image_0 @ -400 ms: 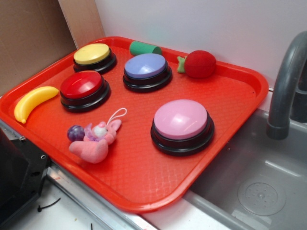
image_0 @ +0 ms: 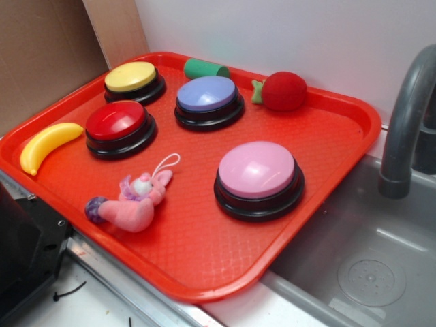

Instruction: Push the pink button.

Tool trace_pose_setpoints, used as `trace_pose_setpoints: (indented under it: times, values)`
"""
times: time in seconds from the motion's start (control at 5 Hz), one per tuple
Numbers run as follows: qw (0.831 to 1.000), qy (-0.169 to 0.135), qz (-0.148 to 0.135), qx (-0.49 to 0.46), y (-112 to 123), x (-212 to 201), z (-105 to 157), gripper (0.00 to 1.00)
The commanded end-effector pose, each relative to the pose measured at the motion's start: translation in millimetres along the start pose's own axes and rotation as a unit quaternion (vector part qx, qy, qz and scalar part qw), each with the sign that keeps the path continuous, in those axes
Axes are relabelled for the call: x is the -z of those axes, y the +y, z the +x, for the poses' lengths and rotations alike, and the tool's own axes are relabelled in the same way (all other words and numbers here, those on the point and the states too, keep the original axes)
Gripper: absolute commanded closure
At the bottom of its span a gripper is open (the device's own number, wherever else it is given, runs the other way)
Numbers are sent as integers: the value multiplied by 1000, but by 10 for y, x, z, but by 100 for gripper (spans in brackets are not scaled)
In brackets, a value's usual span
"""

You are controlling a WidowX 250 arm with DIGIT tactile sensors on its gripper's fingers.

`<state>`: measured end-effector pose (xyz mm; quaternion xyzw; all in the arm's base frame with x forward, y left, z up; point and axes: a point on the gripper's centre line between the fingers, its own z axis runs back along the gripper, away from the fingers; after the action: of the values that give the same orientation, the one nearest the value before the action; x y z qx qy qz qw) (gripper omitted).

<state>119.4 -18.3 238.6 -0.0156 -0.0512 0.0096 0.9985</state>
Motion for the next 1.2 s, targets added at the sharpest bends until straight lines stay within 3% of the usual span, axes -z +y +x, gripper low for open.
trace_pose_setpoints:
  times: [0.0,0.2,0.4,0.6,0.8,1.0]
  values:
    - [970,6,-24,242,-1064,813,774,0]
    - [932,5,-21,362,-1304,1114,853,0]
    - [908,-1,-41,418,-1294,1365,801,0]
    - [902,2,-45,429,-1245,1522,812,0]
    - [894,21,-9,448,-1296,1725,788,0]
    - [889,26,-10,457,-1356,1879,768,0]
